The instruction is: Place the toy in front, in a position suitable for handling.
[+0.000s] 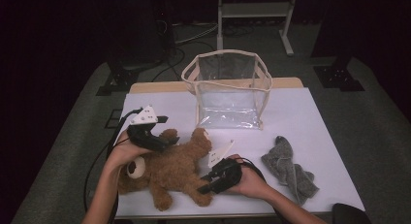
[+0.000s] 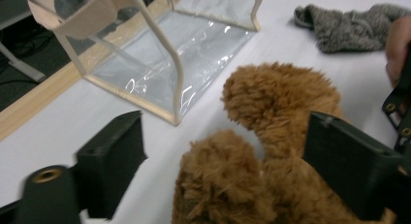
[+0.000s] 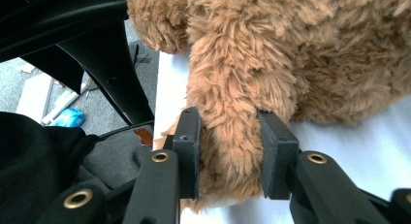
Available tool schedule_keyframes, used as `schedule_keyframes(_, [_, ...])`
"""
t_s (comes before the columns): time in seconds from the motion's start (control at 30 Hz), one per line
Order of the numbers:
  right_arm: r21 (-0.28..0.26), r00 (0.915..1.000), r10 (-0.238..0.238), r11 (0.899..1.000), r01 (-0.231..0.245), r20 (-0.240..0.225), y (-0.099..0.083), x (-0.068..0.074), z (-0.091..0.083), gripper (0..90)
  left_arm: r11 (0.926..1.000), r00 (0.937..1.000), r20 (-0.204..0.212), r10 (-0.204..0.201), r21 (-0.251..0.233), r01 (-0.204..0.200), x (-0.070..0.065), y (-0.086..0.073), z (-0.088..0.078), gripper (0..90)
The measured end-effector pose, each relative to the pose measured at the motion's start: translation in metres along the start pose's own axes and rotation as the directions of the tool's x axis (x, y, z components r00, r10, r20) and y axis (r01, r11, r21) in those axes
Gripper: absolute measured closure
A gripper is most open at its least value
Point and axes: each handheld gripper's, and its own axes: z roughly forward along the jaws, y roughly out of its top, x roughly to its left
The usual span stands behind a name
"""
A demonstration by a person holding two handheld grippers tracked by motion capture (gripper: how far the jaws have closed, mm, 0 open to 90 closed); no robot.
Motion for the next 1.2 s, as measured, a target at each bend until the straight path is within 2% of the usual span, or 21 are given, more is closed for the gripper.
schedule_keyframes(0.07, [0.001,1.0,0.0,1.0,0.0,0.001,0.0,0.0,0.0,64.4,0.9998,0.9999,0.011,0.001,0.02,-0.001,0.001,-0.001,0.002,25.3])
schedule_keyframes(0.13, [0.001,1.0,0.0,1.0,0.0,0.002,0.0,0.0,0.0,64.3,0.9996,0.9997,0.026,0.001,0.027,-0.002,0.002,-0.002,0.003,36.5])
schedule_keyframes(0.17, [0.001,1.0,-0.001,1.0,0.001,0.003,0.0,0.0,0.0,64.2,0.9994,0.999,0.045,0.006,0.033,-0.008,0.003,-0.003,0.004,36.5])
schedule_keyframes(0.2, [0.0,1.0,-0.001,1.0,0.001,0.004,0.0,0.0,0.0,63.9,0.9992,0.9987,0.051,0.006,0.038,-0.008,0.003,-0.003,0.004,46.3])
schedule_keyframes(0.23, [0.0,1.0,-0.001,1.0,0.001,0.004,0.0,0.0,0.0,63.9,0.999,0.9982,0.06,0.001,0.046,-0.003,0.004,-0.004,0.005,46.3])
schedule_keyframes(0.27, [0.001,1.0,-0.001,1.0,0.001,0.005,0.0,0.001,0.0,63.9,0.9988,0.9977,0.068,0.002,0.048,-0.006,0.004,-0.006,0.005,56.2])
schedule_keyframes(0.33, [0.001,1.0,-0.003,1.0,0.003,0.005,0.001,0.001,0.0,63.9,0.9987,0.9979,0.064,0.003,0.05,-0.007,0.005,-0.006,0.005,65.6])
schedule_keyframes(0.37, [0.001,1.0,-0.003,1.0,0.003,0.005,0.001,0.001,0.0,63.9,0.9987,0.9983,0.059,0.003,0.051,-0.006,0.005,-0.007,0.004,65.6])
schedule_keyframes(0.4, [-0.001,1.0,-0.006,1.0,0.006,0.008,0.001,0.0,0.0,63.9,0.9986,0.9981,0.061,0.009,0.051,-0.012,0.005,-0.008,0.004,72.4])
schedule_keyframes(0.43, [-0.001,1.0,-0.006,1.0,0.006,0.008,0.001,0.0,0.0,63.9,0.9986,0.9981,0.061,0.009,0.051,-0.012,0.005,-0.008,0.004,74.4])
schedule_keyframes(0.6, [-0.007,0.9999,-0.002,1.0,0.002,0.011,0.002,0.0,-0.001,65.8,0.9982,0.9991,0.031,0.029,0.051,-0.03,0.004,-0.007,0.001,79.4])
schedule_keyframes(0.8, [-0.02,0.9999,0.01,1.0,-0.01,0.005,0.003,-0.001,-0.005,73.2,0.9986,0.9988,0.028,0.04,0.033,-0.041,0.005,-0.004,-0.008,81.5])
schedule_keyframes(0.83, [-0.017,1.0,-0.001,1.0,0.001,0.008,0.006,0.001,-0.007,76.5,0.9987,0.9989,0.022,0.042,0.029,-0.043,0.004,-0.004,-0.009,82.0])
schedule_keyframes(0.97, [-0.022,0.9999,-0.013,1.0,0.013,0.003,0.012,0.004,-0.011,78.9,0.9987,0.9988,0.007,0.048,0.018,-0.048,0.003,0.001,-0.017,82.5])
schedule_keyframes(1.0, [-0.025,0.9999,-0.014,1.0,0.014,-0.002,0.013,0.005,-0.013,79.4,0.9987,0.9987,-0.008,0.05,0.007,-0.05,0.003,0.004,-0.023,82.5])
schedule_keyframes(1.13, [-0.034,0.9996,-0.027,0.999,0.027,0.001,0.018,0.009,-0.019,80.3,0.9979,0.998,-0.012,0.062,-0.018,-0.063,-0.001,0.012,-0.033,82.5])
schedule_keyframes(1.17, [-0.04,0.9995,-0.032,0.999,0.032,0.0,0.019,0.01,-0.023,80.5,0.9971,0.9973,-0.013,0.073,-0.022,-0.073,-0.002,0.016,-0.035,82.5])
schedule_keyframes(1.2, [-0.047,0.9991,-0.041,0.998,0.042,0.008,0.023,0.013,-0.034,80.8,0.9947,0.995,-0.02,0.098,-0.03,-0.098,-0.008,0.026,-0.04,82.4])
